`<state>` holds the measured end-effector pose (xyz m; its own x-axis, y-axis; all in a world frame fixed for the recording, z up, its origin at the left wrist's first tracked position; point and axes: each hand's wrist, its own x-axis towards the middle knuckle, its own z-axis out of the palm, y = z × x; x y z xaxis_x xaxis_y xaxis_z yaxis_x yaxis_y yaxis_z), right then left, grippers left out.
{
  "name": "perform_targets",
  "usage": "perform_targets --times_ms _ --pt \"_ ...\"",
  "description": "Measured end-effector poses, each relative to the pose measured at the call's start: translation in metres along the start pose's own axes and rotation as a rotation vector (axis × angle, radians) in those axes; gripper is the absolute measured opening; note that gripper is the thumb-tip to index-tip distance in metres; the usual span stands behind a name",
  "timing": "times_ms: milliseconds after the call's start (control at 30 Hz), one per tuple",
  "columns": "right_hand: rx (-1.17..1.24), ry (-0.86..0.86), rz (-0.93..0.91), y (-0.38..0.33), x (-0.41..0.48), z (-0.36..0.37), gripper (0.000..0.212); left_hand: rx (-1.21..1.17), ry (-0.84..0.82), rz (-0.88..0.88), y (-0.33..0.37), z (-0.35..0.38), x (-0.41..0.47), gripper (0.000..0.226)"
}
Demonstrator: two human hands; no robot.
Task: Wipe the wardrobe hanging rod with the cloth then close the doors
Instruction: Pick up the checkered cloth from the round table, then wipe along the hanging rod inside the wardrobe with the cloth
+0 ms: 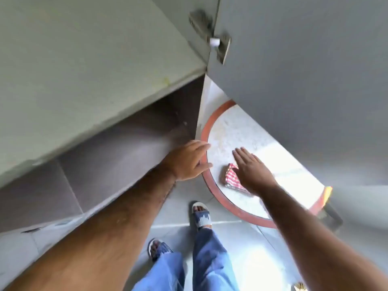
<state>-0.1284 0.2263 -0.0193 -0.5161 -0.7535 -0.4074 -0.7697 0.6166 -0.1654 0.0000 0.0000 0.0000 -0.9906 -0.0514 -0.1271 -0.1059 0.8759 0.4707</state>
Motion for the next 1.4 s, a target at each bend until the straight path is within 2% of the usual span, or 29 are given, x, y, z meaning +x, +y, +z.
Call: perform_targets --times_ms 167,300,433,567,700,833,967,1033,1233,1400 --pt "0.072 -0.085 0.288 0.065 0.021 0.064 0.059 -0.067 -0.219 -0.103 0.015 0.114 0.075 0.056" --pt "0.165 -0.1 0.401 0.082 0.027 0.102 0.048 -0.069 -0.318 -0.135 0.037 0.169 0.109 0.056" --pt "0.134 -0.068 0.45 0.08 0.033 0.109 0.026 -0.011 -0.272 -0.192 0.049 0.182 0.119 0.041" --pt "0.15 -0.146 0.448 0.073 0.038 0.092 0.02 -0.083 -0.377 -0.235 0.052 0.164 0.118 0.02" --pt "0.186 -0.225 0.367 0.044 0.038 0.046 0.017 -0.159 -0.349 -0.246 0.043 0.12 0.098 0.027" --pt "0.265 -0.181 0.287 0.007 0.034 -0.016 0.022 -0.155 -0.258 -0.286 0.032 0.051 0.074 0.026" --pt "0.222 -0.095 0.185 -0.033 0.031 -0.089 0.015 -0.052 -0.165 -0.254 0.035 -0.033 0.06 0.021" --pt "0.191 -0.033 0.117 -0.051 0.029 -0.129 0.017 -0.03 -0.144 -0.254 0.039 -0.082 0.049 0.023" --pt "0.162 0.01 -0.044 -0.111 0.016 -0.254 0.028 0.057 -0.002 -0.283 0.043 -0.217 0.001 0.021" --pt "0.161 0.154 -0.117 -0.176 -0.003 -0.356 0.044 0.105 0.141 -0.282 0.044 -0.332 -0.046 0.016"
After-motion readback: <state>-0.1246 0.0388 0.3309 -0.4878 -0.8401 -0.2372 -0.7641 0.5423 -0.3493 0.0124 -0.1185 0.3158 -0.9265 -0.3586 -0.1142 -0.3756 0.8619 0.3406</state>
